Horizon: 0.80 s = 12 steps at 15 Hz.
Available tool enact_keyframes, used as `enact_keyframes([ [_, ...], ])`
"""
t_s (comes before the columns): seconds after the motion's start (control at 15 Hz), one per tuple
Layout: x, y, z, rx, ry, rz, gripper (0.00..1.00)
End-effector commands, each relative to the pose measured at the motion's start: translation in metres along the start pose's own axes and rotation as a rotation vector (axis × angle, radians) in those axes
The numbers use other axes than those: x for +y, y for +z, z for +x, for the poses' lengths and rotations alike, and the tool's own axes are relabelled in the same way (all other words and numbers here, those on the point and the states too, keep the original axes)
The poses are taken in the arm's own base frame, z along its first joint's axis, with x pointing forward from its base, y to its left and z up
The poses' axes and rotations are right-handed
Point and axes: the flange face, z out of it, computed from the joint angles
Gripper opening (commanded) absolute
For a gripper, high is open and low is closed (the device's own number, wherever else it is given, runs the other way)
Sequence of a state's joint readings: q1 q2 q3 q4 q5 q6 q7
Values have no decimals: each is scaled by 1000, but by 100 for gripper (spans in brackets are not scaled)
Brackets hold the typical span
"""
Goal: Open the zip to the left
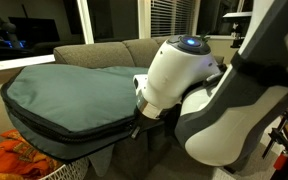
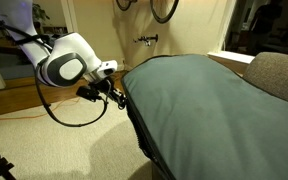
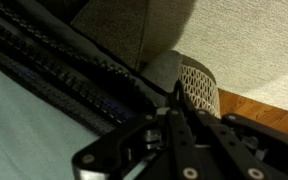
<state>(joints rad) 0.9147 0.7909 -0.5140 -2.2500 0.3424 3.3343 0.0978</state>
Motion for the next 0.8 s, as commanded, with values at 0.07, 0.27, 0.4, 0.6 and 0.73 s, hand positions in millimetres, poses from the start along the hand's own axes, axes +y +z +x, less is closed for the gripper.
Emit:
enact_keyframes([
  [0.07, -20, -22, 2, 0, -20, 22, 1],
  [0.27, -28, -28, 3, 6, -36, 25, 1],
  [0.4, -33, -33, 3, 15, -48, 28, 1],
  [0.6, -40, -40, 4, 32, -64, 33, 1],
  [0.73, -45, -44, 6, 40, -73, 35, 1],
])
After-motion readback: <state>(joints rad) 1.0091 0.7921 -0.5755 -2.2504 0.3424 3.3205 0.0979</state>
